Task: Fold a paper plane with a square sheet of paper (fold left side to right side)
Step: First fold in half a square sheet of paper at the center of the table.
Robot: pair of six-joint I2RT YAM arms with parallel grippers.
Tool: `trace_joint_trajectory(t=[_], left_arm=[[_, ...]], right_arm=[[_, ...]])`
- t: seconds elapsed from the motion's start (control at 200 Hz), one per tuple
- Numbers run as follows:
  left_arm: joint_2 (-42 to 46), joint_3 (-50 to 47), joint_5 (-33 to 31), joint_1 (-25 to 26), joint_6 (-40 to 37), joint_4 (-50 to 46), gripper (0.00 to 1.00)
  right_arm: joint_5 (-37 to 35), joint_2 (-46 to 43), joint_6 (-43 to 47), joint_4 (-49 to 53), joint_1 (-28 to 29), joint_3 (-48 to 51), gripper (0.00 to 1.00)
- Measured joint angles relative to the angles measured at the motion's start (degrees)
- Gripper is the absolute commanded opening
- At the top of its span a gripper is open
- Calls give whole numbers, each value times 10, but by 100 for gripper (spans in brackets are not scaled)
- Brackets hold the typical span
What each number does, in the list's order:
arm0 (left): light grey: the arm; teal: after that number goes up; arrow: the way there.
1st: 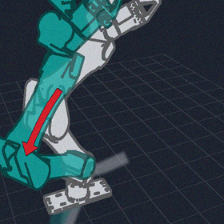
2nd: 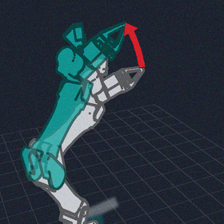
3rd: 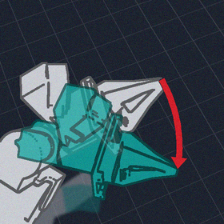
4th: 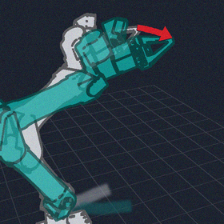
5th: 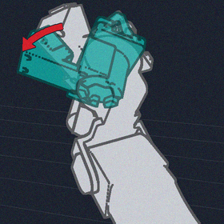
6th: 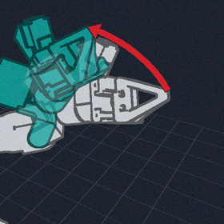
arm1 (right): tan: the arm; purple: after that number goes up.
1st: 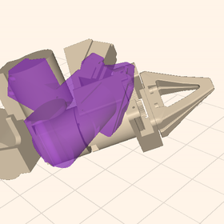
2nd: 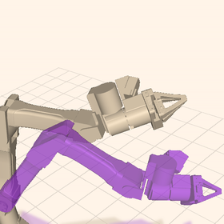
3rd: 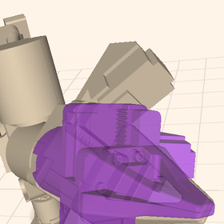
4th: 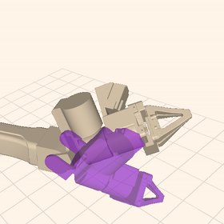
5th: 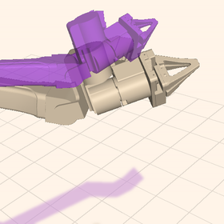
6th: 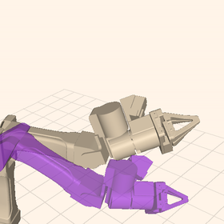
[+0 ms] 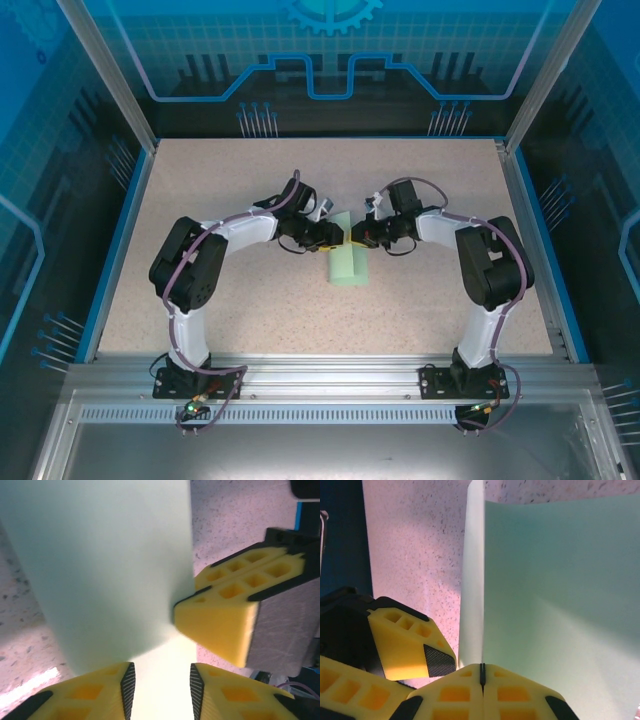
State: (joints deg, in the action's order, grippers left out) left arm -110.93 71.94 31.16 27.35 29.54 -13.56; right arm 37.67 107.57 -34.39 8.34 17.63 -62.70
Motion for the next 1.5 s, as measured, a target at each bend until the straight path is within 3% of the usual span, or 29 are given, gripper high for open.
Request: trace_joint_trajectory(t=[0.255, 0.535, 0.78, 0.97, 1.111, 1.366, 1.501], left_arm=[[32, 0, -76, 0, -10, -58, 60], [4, 11, -93, 2, 17, -73, 65], [-42, 56, -93, 13, 33, -82, 62], [-65, 78, -93, 18, 41, -88, 54], [-83, 86, -96, 22, 47, -97, 47], [-91, 93, -105, 26, 47, -104, 45], [-91, 94, -106, 26, 47, -106, 45]], right_arm=[[-68, 7, 56, 67, -1, -33, 1], [-116, 28, 83, 108, -6, -40, 3], [-125, 37, 85, 114, -6, -40, 4], [-133, 43, 86, 116, -6, -40, 9], [-133, 43, 85, 116, -7, -40, 16], [-133, 42, 86, 118, -7, -40, 27], [-148, 23, 92, 129, -9, -36, 39]])
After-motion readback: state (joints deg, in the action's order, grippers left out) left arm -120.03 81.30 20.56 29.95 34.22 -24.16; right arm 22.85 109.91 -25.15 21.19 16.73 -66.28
